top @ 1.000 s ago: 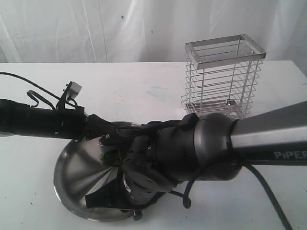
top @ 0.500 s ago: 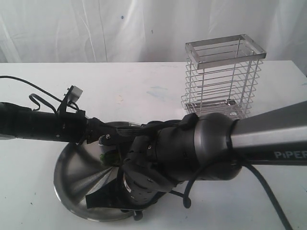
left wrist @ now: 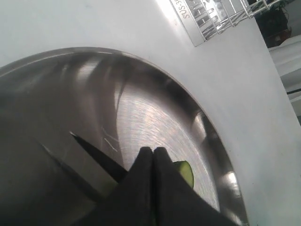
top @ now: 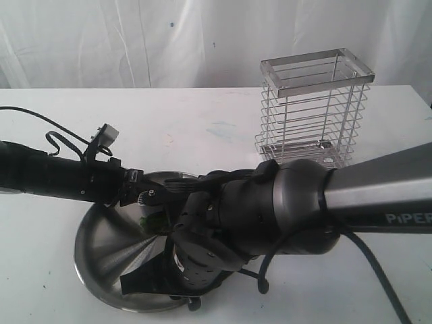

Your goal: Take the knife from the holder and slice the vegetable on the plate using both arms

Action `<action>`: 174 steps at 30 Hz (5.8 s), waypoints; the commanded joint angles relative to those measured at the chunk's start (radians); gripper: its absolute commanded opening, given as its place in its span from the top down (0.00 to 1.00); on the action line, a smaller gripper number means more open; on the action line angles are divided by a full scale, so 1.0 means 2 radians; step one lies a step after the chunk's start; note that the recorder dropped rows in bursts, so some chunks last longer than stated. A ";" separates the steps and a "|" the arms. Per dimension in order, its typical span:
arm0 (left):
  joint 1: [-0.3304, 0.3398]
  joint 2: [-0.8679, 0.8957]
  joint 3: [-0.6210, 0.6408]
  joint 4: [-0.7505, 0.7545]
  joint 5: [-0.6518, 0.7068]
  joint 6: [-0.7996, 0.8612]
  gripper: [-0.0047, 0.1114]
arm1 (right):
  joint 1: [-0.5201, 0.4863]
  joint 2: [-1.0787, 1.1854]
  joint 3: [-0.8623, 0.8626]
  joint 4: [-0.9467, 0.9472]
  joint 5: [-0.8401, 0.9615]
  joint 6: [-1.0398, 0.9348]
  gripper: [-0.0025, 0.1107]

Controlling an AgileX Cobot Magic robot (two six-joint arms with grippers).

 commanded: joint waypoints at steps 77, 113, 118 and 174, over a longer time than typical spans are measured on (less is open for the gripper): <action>0.001 0.006 -0.025 0.014 0.064 -0.065 0.96 | -0.001 0.009 0.016 0.118 0.108 -0.132 0.98; -0.084 -0.055 -0.022 0.268 -0.126 -0.166 0.96 | -0.001 0.009 0.016 0.125 0.073 -0.123 0.98; -0.084 -0.043 -0.022 0.268 -0.111 -0.168 0.96 | -0.001 0.009 0.014 0.128 0.074 -0.123 0.98; -0.084 -0.155 -0.009 0.236 -0.013 -0.234 0.96 | -0.016 -0.013 -0.007 0.125 0.156 -0.166 0.98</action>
